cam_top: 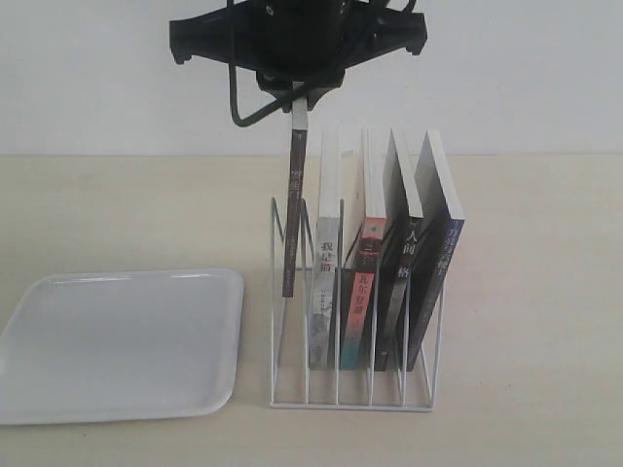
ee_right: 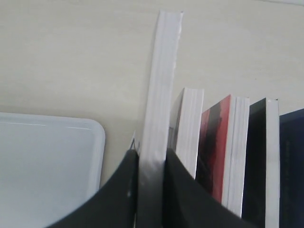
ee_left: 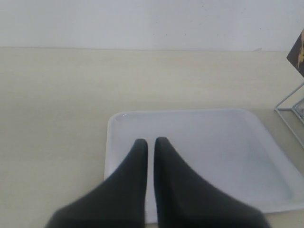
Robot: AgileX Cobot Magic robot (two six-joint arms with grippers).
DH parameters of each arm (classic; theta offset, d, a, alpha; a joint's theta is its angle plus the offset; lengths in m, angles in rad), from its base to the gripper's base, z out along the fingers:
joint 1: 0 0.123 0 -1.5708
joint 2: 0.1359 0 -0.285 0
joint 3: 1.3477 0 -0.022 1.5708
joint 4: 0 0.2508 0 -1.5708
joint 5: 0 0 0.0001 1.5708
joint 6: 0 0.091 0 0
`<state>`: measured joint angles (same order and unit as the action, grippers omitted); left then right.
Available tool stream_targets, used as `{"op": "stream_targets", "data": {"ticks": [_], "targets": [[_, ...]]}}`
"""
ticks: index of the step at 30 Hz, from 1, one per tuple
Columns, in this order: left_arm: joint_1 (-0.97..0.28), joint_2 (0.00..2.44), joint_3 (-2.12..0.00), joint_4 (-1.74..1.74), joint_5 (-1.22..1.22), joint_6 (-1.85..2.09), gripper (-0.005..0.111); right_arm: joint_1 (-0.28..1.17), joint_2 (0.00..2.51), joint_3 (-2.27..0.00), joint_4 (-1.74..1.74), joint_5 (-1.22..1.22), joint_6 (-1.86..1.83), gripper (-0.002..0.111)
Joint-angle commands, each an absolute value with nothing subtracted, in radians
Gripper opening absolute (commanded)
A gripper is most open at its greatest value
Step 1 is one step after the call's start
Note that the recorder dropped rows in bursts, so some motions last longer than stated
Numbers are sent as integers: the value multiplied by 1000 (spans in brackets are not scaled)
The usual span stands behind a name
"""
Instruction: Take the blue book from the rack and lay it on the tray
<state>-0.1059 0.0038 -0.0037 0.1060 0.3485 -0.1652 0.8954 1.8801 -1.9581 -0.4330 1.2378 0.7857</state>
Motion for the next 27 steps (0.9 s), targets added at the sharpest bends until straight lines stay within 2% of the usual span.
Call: {"op": "stream_targets", "data": {"ticks": [1,27], "targets": [[-104,0,0,106,344,-163,5,897,1847,-1969,-405,1221,742,0],[-104,0,0,106,344,-163,5,897,1908,-1963,-345,1221,756,0]]}}
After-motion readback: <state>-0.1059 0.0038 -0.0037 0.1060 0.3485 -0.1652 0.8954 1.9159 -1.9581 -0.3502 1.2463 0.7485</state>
